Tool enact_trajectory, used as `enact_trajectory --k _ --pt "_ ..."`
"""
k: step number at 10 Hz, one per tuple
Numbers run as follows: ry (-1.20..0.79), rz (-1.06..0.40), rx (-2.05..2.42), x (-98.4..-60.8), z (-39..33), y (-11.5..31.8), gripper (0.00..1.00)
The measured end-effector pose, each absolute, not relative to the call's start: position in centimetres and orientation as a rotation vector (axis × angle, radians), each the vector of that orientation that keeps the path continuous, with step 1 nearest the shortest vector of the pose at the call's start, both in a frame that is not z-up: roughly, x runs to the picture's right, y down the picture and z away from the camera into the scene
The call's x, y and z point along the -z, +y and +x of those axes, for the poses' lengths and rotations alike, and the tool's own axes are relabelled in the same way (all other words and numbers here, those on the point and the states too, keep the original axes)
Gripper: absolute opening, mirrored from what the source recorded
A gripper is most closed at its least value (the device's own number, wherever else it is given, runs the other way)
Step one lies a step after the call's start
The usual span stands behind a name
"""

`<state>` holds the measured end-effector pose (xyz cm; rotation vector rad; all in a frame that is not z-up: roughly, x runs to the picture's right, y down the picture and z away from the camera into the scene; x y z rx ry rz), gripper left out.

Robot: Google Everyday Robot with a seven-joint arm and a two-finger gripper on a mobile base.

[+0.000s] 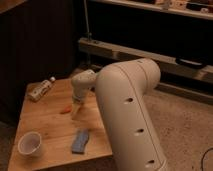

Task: Place the pepper on the white sponge

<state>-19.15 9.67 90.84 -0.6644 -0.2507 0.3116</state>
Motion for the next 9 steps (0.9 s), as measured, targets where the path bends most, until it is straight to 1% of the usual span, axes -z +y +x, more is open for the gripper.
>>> enact_trajectory --k 2,3,4,8,9 --pt "-0.247 -0.672 -0.306 -90.9 -19.1 9.7 0.53" --pt "-0.247 -0.675 -0.303 -90.9 -19.2 9.8 0.39" --pt "-0.247 -0.675 -0.300 -90.8 -19.1 9.6 0.34" --pt "-0.245 -0.688 -0.283 -90.3 -19.5 9.2 0.32" --pt "-0.234 -0.689 -0.290 -89.4 -19.7 8.4 0.26"
